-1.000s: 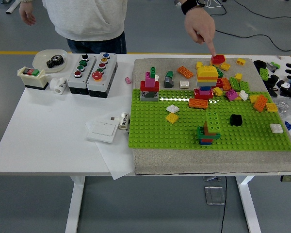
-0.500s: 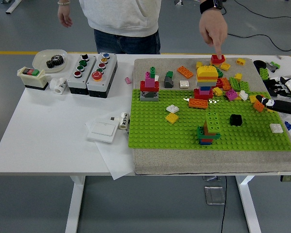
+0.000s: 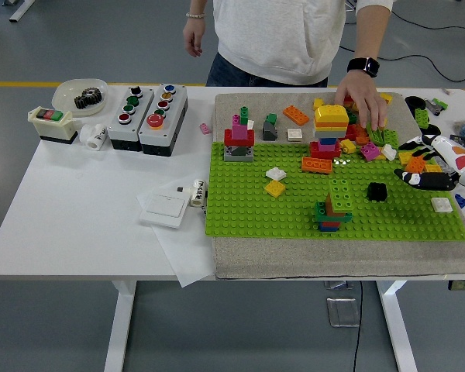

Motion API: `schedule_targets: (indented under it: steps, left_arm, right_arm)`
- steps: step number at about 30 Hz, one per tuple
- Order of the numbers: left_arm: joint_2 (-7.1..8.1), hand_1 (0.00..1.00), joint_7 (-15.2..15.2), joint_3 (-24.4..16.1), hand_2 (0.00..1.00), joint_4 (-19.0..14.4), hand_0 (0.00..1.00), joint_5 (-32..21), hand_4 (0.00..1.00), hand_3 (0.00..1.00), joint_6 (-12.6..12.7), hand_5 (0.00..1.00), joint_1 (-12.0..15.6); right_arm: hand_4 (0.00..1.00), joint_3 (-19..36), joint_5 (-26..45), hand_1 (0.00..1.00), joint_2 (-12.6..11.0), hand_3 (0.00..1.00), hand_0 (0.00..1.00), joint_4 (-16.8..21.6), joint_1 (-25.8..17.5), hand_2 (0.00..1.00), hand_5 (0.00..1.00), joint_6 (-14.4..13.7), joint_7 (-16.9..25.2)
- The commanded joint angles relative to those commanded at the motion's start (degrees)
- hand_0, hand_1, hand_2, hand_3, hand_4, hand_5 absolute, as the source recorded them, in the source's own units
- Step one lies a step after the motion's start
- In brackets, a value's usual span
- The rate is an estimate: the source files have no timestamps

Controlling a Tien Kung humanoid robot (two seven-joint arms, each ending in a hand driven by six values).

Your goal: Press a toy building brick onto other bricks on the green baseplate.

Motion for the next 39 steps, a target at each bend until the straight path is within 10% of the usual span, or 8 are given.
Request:
schedule_targets:
  steps: [39]
  left_arm:
    - [-0.03,0.563,0.43,-0.61,0.642,0.01,0.484,0.99,0.668,0.625,-0.04,0.743,0.43]
  right_arm:
    - [0.856,-9.39,-7.76,0.615,5.21,0.689,0.526,-8.23,4.39,0.670,0.201,-0.56,1.84]
